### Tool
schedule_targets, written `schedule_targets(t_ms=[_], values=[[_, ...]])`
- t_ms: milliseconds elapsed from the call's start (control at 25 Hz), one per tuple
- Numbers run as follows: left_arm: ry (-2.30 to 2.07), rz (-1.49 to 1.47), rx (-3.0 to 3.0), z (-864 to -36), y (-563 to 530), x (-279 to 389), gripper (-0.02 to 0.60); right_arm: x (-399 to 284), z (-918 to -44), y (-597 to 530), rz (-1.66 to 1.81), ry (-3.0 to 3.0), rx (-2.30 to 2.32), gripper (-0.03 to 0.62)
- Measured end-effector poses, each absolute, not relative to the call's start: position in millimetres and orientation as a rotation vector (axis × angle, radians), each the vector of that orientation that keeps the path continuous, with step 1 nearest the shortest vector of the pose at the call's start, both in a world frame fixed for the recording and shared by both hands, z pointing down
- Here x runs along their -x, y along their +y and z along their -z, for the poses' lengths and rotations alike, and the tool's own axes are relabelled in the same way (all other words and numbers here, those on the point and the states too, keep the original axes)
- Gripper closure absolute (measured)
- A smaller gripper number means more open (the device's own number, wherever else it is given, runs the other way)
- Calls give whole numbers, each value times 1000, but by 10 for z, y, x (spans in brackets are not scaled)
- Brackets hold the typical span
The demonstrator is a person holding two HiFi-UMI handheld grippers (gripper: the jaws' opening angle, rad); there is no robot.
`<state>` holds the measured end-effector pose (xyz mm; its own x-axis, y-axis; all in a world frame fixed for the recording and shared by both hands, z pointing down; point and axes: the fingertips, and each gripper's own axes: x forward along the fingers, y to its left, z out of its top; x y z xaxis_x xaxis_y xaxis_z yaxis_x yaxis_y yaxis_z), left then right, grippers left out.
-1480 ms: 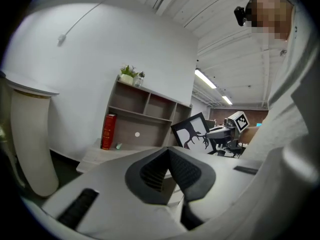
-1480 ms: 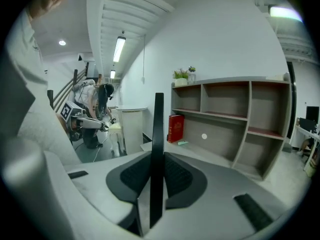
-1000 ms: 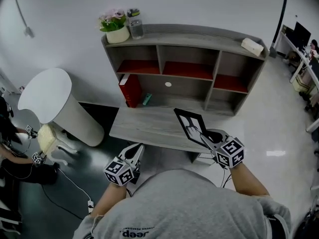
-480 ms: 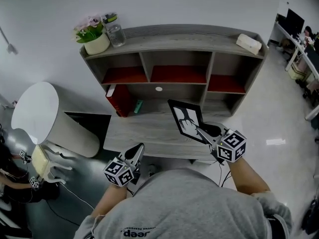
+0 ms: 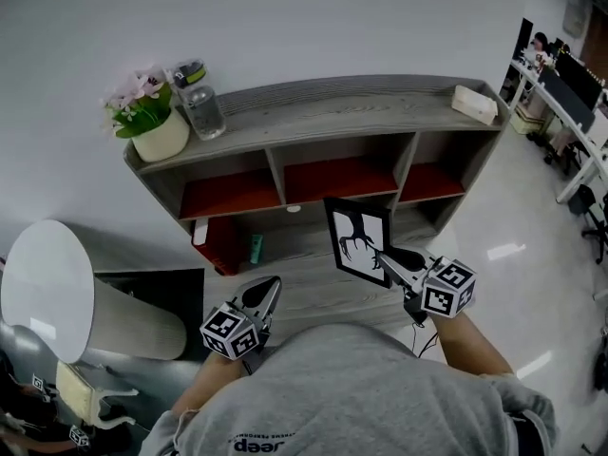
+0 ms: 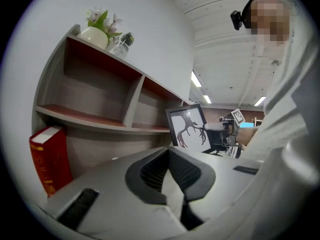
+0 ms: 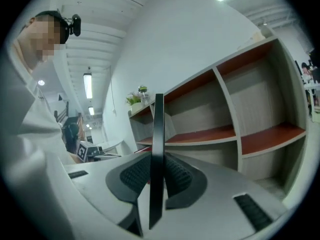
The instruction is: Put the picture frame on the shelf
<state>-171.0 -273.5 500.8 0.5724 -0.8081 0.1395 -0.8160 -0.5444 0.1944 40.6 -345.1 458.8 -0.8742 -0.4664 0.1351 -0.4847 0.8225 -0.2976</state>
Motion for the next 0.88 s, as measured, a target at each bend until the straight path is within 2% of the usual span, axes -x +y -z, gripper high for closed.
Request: schedule_targets(t_ms=[320, 880], values=[[-1149, -55, -2663, -4979, -3160, 1923, 571, -363, -4470, -3667, -1013, -3054, -964, 507], [-1035, -93, -2681, -5132, -3333, 2295, 571, -334, -4778, -3974, -1743, -3040, -1222, 507]])
